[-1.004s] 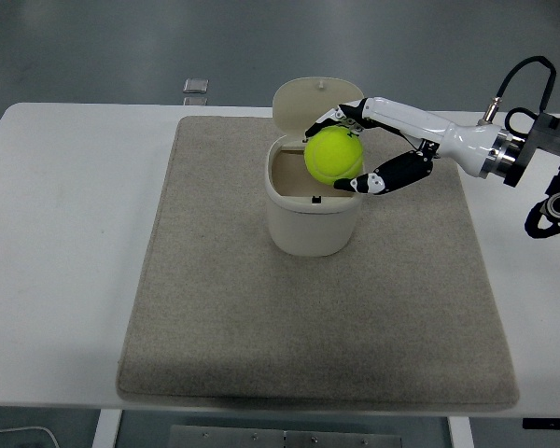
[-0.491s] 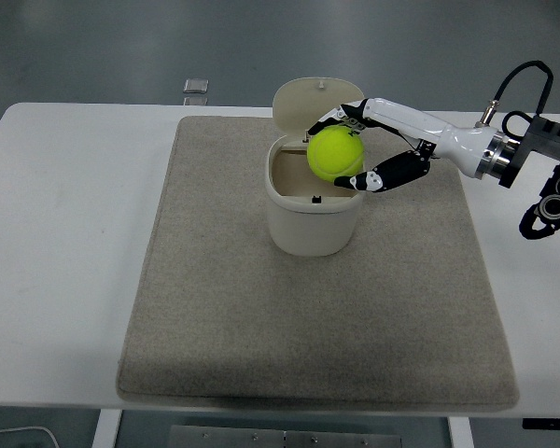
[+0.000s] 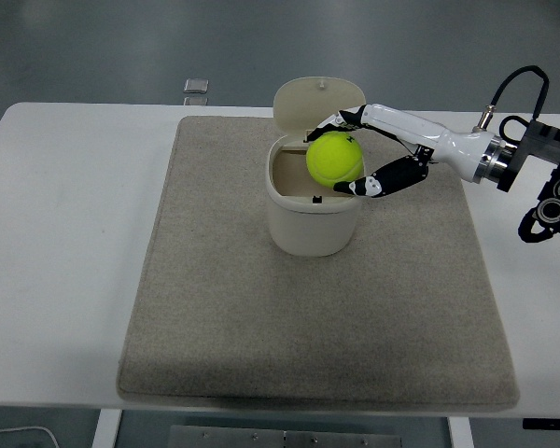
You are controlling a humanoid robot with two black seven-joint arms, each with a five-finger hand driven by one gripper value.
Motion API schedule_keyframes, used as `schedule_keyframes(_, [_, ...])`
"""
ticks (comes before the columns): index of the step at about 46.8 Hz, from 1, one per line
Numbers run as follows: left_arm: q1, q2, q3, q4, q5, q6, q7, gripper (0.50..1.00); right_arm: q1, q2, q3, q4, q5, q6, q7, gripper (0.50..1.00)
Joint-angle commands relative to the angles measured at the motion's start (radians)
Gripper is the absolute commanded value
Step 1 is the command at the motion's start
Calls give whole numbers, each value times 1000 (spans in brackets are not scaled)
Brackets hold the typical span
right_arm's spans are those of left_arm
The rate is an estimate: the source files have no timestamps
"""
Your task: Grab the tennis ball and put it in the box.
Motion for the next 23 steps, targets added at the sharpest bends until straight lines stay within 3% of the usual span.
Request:
schedule_keyframes(1, [0, 0, 0, 0, 0, 0, 1, 992, -1, 0, 0, 1, 1, 0, 0, 848])
schedule_keyframes(23, [0, 0, 0, 0, 0, 0, 1, 992, -2, -1, 0, 1, 5, 11, 0, 860])
